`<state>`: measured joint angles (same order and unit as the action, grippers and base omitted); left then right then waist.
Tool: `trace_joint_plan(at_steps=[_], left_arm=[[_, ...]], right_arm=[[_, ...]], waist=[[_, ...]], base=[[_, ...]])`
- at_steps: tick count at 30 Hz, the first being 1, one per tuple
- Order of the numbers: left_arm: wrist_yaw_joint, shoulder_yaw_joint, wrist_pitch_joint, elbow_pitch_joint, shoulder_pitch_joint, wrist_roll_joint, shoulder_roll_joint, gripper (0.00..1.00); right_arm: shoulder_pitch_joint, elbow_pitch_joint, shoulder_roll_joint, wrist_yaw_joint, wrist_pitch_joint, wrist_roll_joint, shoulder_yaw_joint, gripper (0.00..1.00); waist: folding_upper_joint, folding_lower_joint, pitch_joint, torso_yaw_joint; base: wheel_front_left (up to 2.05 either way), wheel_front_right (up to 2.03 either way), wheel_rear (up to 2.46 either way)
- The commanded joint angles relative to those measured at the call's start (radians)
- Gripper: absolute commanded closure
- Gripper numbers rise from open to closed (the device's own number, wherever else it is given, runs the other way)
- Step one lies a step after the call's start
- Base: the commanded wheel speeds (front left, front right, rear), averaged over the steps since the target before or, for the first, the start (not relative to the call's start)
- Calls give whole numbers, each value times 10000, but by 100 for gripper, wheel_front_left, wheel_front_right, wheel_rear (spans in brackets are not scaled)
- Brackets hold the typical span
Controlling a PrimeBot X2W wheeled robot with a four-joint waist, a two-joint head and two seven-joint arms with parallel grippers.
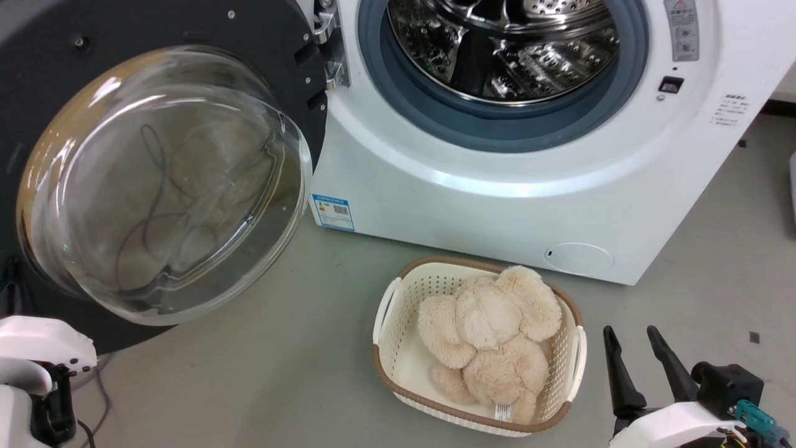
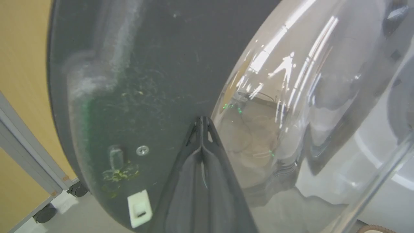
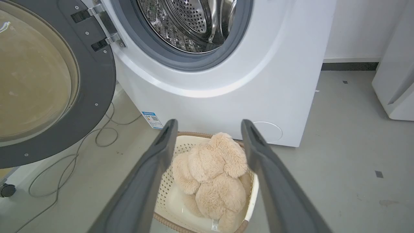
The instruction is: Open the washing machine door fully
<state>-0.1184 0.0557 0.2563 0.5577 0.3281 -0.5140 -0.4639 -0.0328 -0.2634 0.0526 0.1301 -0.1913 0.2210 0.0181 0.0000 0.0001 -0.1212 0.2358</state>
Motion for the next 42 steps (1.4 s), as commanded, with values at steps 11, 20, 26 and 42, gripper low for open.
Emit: trace_joint_plan(at_steps=[11,20,26,42], left_arm=[[-99,803,54,-1855,-2320,1238,1373,100],[-181,-12,54,-3364,-4237,2032,2693,65],[-173,-898,54,-3978,-4521,2618,3336,0],[161,-2383,-174,-3816,-3634,3513,3416,0]], right_arm=[[259,-359,-24,6,-246,274,-170,0],[423,-440,-24,6,-348,247,-236,0],[425,-376,-24,6,-357,47,-283,0],[554,281,-24,6,-116,-628,5,0]], waist=[[0,-1,749,-120],[0,-1,1231,-243],[0,-1,1355,-509],[0,-1,1421,-2254]], base=[[0,0,0],[0,0,0],[0,0,0],[0,0,0]])
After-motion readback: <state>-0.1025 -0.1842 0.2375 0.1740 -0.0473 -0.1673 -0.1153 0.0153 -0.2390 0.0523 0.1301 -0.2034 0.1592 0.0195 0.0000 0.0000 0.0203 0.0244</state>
